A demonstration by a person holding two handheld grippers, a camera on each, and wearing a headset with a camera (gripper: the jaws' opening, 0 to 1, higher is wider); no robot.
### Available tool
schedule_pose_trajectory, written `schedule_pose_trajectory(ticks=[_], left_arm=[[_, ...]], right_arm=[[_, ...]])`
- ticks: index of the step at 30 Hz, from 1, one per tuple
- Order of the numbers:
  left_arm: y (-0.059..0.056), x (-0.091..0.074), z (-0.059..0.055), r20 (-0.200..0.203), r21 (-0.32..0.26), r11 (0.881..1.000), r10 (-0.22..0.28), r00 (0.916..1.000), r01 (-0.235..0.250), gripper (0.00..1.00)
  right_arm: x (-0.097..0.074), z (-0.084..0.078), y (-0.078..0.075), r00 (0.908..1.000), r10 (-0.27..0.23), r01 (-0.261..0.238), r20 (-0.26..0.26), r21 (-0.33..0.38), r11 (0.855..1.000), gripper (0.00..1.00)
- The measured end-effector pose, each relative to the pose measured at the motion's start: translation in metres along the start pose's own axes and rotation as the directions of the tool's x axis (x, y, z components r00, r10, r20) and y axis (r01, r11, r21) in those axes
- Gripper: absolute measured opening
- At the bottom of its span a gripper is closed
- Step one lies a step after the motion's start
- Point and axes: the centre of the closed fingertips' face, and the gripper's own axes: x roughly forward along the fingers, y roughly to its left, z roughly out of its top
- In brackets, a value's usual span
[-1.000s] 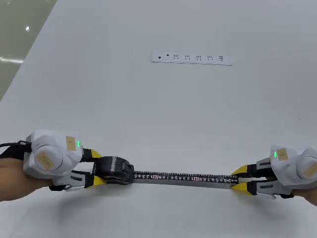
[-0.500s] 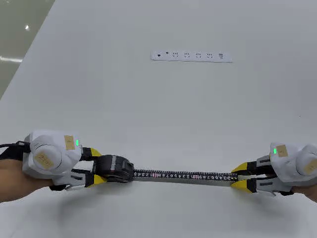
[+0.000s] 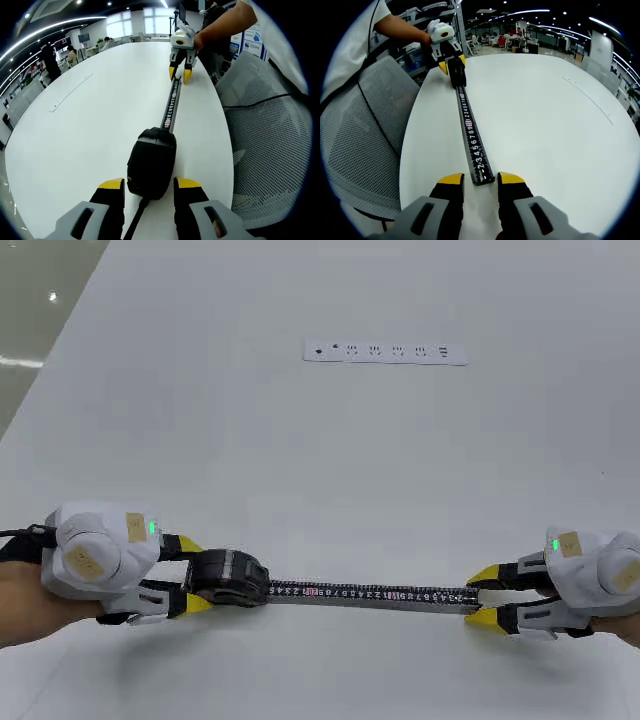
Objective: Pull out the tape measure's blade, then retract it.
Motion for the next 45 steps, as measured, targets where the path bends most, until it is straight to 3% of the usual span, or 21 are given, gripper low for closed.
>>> schedule_pose_trajectory(ticks=[9, 12, 19, 23, 25, 36, 45], left_arm=[[0.001, -0.007, 0.0, 0.024, -0.063, 0.998, 0.013, 0.9996, -0.012, 0.42], [0.005, -0.01, 0.001, 0.052, -0.154, 0.988, 0.024, 0.9984, -0.016, 0.48], [0.007, -0.017, -0.001, 0.054, -0.175, 0.984, 0.047, 0.9974, -0.037, 0.53], [0.011, -0.022, 0.002, 0.078, -0.221, 0.974, 0.077, 0.994, -0.058, 0.58], [0.012, -0.024, 0.001, 0.072, -0.229, 0.971, 0.09, 0.9933, -0.072, 0.6], [0.006, -0.033, 0.006, 0.107, -0.312, 0.946, 0.124, 0.9865, -0.085, 0.67], [0.001, -0.042, 0.005, 0.134, -0.398, 0.911, 0.169, 0.9765, -0.103, 0.75]], right_arm=[[-0.005, 0.006, 0.0, 0.9994, -0.026, 0.025, 0.022, 0.021, 0.999, 0.36], [-0.007, 0.009, -0.002, 0.998, -0.051, 0.049, 0.038, 0.06, 0.997, 0.4], [-0.011, 0.013, -0.002, 0.9958, -0.077, 0.072, 0.048, 0.097, 0.993, 0.48], [-0.013, 0.014, -0.001, 0.9946, -0.09, 0.084, 0.051, 0.116, 0.99, 0.52], [-0.014, 0.016, 0.001, 0.9941, -0.096, 0.089, 0.05, 0.128, 0.988, 0.55], [-0.025, 0.022, 0.007, 0.9885, -0.141, 0.13, 0.056, 0.165, 0.978, 0.68], [-0.033, 0.025, 0.01, 0.9801, -0.185, 0.166, 0.072, 0.221, 0.961, 0.74]])
